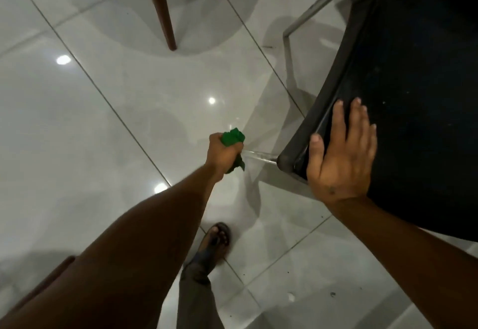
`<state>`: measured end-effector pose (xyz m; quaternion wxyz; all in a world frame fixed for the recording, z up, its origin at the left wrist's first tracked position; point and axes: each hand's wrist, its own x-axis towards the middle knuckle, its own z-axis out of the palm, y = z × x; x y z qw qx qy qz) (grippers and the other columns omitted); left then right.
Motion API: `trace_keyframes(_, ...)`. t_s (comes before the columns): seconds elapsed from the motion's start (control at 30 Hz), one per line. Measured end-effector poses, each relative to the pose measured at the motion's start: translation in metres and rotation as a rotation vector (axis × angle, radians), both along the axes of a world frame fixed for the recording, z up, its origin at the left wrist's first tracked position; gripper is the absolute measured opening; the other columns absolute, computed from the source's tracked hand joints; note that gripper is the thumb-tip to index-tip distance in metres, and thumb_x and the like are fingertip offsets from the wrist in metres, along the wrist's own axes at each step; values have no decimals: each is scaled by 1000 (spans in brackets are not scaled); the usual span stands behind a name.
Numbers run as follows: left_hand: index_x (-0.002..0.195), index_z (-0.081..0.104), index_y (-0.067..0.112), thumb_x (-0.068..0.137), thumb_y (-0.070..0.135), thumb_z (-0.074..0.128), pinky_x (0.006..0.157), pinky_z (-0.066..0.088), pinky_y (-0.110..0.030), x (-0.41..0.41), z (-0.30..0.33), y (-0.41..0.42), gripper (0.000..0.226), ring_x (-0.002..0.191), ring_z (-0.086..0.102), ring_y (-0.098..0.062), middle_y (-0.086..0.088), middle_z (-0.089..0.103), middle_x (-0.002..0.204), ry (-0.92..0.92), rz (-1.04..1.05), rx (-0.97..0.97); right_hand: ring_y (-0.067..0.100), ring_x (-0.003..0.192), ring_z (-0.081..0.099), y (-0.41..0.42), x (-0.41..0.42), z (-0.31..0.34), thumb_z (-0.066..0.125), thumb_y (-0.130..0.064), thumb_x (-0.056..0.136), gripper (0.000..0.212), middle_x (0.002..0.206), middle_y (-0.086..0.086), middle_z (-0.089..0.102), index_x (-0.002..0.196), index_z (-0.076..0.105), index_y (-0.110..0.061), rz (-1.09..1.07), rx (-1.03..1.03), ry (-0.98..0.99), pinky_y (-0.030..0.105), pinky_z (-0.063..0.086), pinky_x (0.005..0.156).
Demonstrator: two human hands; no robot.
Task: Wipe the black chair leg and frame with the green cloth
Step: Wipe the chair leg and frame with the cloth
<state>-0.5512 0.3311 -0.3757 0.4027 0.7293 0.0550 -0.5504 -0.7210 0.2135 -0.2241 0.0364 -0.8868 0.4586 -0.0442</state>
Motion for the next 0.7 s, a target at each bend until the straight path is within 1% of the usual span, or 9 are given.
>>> trace_keyframes(0.1,81,63,4,83,4,61,49,55,-29,-22,-28,-27,2,55,62,-30,-20,60,74,172,179,-71,34,158,18,0,-2,-3,17,-57,107,70,171,17,19,164,22,-15,20,-30,-37,54,12,129)
trace_keyframes(0.2,93,74,8,86,33,63,40,46,-16,-48,-26,-41,29,49,65,-16,-13,71,89,409,348,-104,33,158,19,0,-4,-5,23,-55,107,68,171,16,21,163,24,-16,26,-53,-69,53,14,129)
trace_keyframes(0.27,112,72,9,96,56,52,43,47,-16,-54,-13,-41,53,58,65,-15,-10,74,100,491,447,-114,33,158,20,-1,-5,-5,25,-53,107,67,170,17,22,163,25,-16,25,-64,-71,54,15,129)
trace_keyframes(0.33,110,70,14,101,69,35,54,55,-21,-60,7,-32,67,62,71,-17,-7,78,92,494,515,-226,33,158,21,1,-2,-3,25,-52,107,67,170,18,22,163,25,-15,20,-59,-81,55,16,128)
trace_keyframes(0.43,104,79,43,95,74,38,85,60,-25,-90,51,-17,52,100,78,-8,7,83,108,380,435,-453,34,157,20,3,-1,0,25,-52,107,68,170,18,22,163,25,-14,12,-54,-80,56,16,128)
trace_keyframes(0.53,102,76,58,92,64,49,124,30,-42,-90,46,-27,29,154,37,-13,6,44,166,164,182,-349,34,157,21,2,-2,-1,26,-51,107,67,169,19,23,163,25,-14,17,-63,-69,55,17,128)
trace_keyframes(0.6,113,76,33,96,51,52,112,45,-39,-67,17,-43,34,140,53,-28,-13,56,154,130,73,-136,34,157,21,1,-2,-2,27,-51,107,67,169,19,23,162,26,-14,18,-60,-76,55,17,128)
trace_keyframes(0.67,108,67,8,100,39,55,87,57,-37,-45,-8,-56,34,98,66,-32,-20,72,105,273,24,77,33,157,21,1,-4,-2,27,-51,106,67,170,18,23,162,26,-14,21,-59,-86,54,16,128)
trace_keyframes(0.7,104,63,5,100,34,56,86,58,-38,-39,-19,-59,30,89,64,-30,-17,69,95,339,45,118,33,158,21,2,-4,-3,28,-51,106,67,170,18,23,162,27,-14,20,-58,-90,53,16,129)
